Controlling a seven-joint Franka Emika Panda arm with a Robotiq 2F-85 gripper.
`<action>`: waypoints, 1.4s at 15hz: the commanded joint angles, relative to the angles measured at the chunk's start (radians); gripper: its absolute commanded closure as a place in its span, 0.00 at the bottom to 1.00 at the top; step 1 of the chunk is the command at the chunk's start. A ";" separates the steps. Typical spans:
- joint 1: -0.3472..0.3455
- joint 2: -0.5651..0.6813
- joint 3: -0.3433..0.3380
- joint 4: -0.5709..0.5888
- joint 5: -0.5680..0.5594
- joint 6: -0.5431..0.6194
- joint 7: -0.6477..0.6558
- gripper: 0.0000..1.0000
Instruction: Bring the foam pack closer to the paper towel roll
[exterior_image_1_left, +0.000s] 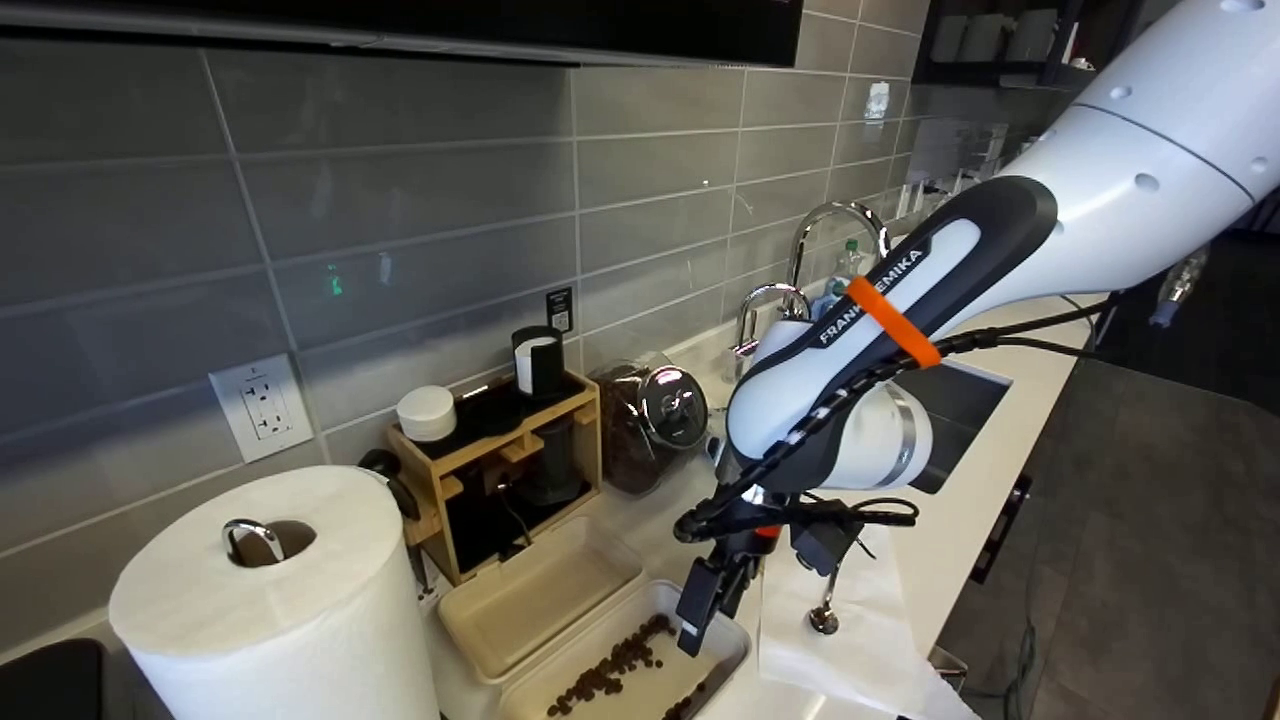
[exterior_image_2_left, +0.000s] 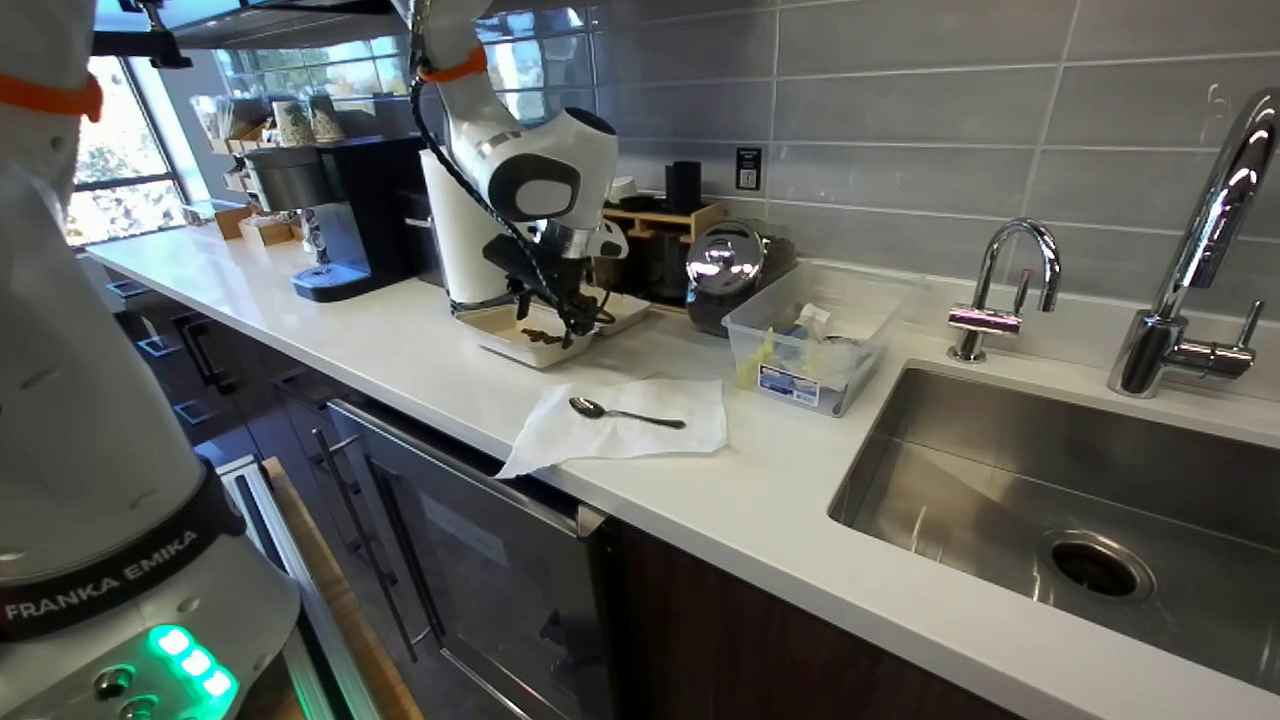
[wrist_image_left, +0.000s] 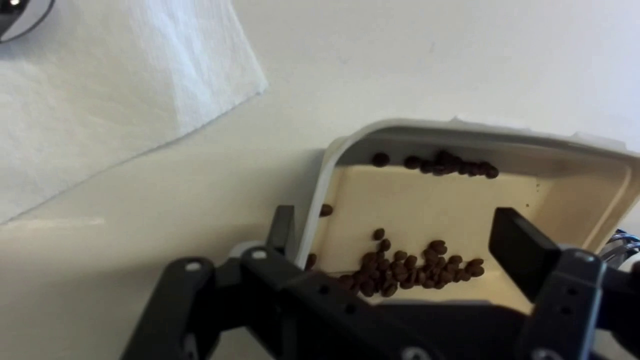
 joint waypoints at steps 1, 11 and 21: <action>0.001 -0.060 -0.039 -0.027 -0.040 0.012 0.044 0.00; 0.018 -0.497 -0.324 -0.202 -0.440 -0.121 0.314 0.00; -0.004 -0.621 -0.406 -0.178 -0.542 -0.222 0.321 0.00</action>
